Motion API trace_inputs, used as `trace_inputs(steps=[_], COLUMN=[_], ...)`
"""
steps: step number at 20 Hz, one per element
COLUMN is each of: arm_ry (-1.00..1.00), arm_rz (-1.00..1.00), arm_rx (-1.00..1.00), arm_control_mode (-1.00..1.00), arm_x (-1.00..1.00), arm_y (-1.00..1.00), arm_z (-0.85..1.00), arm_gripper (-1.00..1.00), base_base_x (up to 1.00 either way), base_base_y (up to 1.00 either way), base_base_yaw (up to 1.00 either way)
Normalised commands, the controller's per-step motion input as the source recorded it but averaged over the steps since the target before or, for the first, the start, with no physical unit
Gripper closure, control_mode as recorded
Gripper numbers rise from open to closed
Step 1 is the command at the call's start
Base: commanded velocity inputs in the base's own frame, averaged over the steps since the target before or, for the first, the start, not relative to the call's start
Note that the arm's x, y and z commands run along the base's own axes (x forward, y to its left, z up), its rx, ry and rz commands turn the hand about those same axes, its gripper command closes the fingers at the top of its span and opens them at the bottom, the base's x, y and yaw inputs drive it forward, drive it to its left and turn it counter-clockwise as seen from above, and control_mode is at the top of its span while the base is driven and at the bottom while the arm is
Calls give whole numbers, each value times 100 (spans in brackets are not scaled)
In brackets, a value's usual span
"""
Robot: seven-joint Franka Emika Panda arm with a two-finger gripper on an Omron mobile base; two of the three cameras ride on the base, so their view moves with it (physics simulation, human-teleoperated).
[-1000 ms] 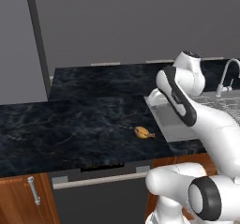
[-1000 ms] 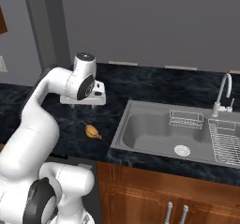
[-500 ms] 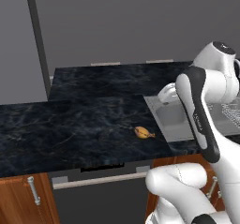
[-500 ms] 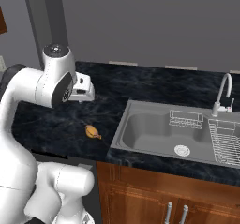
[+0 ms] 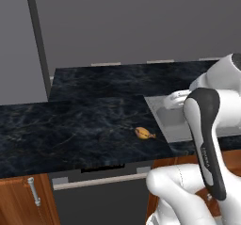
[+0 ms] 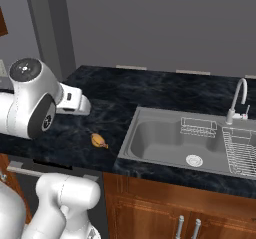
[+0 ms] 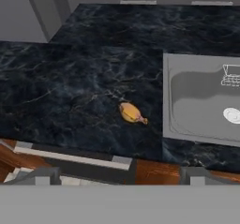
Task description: Open the fridge, remove the orange, squash, and chicken drumstick, and place them on any counter.
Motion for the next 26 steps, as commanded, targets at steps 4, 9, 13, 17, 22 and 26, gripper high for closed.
trace_inputs(steps=[4,9,13,17,22,26], arm_ry=[0,-1,0,0,0,0], arm_rz=[0,0,0,0,0,0], arm_rx=[0,0,0,0,0,0], arm_control_mode=[-100,100,100,100,100,100], arm_x=[0,-6,0,0,0,0], arm_y=[0,0,0,0,0,0], arm_z=[0,0,0,0,0,0], arm_gripper=[-100,-100,-100,-100,-100,-100], base_base_x=[0,-22,-93,-100,-100,-68], base_base_y=[0,0,-6,-13,-8,0], base_base_yaw=[0,0,0,0,0,0])
